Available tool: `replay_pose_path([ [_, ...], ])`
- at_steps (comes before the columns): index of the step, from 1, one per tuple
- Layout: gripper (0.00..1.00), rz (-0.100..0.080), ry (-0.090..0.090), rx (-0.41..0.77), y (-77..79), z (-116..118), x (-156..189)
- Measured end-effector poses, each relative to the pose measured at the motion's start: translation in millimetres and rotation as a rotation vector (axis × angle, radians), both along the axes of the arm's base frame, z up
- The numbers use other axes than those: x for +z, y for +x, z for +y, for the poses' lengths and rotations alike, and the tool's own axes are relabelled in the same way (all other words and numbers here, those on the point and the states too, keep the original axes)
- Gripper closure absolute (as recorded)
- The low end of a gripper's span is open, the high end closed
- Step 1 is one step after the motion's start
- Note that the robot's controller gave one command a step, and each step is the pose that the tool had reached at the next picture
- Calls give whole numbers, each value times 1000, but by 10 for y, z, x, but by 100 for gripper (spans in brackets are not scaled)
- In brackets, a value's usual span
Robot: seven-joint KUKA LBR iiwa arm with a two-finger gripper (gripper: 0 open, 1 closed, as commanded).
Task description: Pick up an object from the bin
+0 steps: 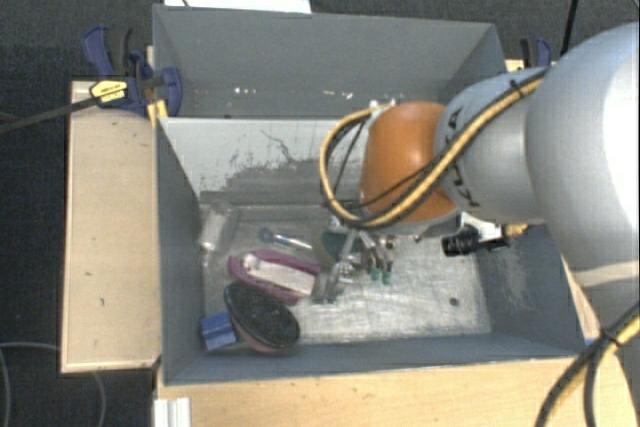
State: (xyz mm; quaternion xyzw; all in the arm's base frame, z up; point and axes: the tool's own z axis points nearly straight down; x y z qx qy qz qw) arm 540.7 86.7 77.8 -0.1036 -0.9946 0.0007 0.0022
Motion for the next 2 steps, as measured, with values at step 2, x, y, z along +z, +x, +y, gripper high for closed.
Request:
replay_pose_path([
  [2,100,-15,1,106,-188,-296,2003],
])
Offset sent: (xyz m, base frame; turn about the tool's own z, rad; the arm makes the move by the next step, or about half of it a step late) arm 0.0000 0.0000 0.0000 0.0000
